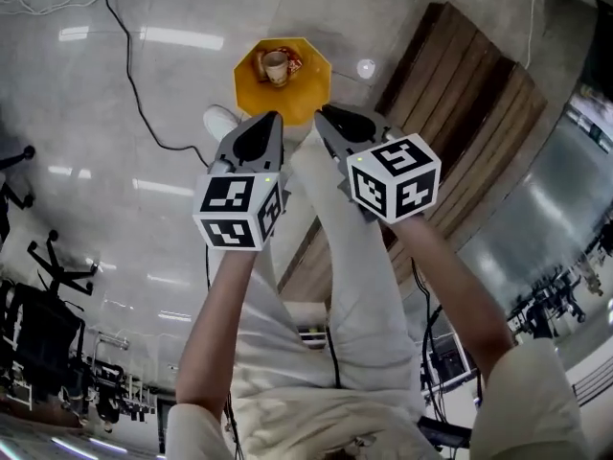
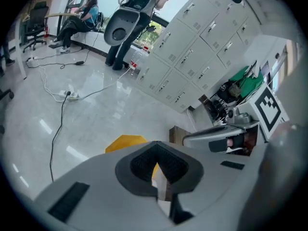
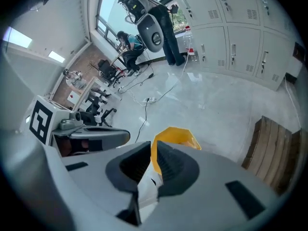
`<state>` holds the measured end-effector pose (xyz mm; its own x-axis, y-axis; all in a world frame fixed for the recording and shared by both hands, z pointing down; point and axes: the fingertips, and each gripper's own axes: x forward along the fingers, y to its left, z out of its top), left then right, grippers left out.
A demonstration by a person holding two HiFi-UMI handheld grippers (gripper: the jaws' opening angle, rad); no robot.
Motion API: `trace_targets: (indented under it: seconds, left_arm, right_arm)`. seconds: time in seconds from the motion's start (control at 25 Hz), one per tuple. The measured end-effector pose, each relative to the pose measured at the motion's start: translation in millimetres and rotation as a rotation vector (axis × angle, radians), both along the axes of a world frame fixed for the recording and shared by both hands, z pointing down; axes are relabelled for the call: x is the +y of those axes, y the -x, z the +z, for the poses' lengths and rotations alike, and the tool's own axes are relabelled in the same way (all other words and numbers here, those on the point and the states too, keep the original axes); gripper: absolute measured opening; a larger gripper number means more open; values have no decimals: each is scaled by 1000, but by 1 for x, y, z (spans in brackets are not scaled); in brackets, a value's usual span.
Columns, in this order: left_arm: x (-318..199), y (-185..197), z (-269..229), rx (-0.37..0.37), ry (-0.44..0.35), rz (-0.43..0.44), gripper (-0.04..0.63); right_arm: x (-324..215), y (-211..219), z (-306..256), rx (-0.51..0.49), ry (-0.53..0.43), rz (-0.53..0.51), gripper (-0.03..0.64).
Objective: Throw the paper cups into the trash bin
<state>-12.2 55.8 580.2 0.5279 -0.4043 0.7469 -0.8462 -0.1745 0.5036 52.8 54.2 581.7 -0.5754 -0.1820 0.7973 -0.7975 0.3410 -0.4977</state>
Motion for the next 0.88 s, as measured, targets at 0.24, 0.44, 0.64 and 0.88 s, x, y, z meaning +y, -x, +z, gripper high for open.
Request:
trace_targets:
  seconds: [0.24,0.44,0.64,0.88]
  left_arm:
    - [0,-4,-102,-1,-39,35,5]
    - [16,-9,-177,11,-44,56,5]
    - [26,-8,-256,41,-67,71,5]
    - [31,5,-353,38,-153,69,5]
  right_arm:
    - [-5,-10,-91,-18,-25,-11,25]
    - [3,-25,-163,-49,-13,-4,14]
    - [-5,-26,-256,-82,-80,-40,9]
    - [-1,-19,-356,-159,-143,-43,9]
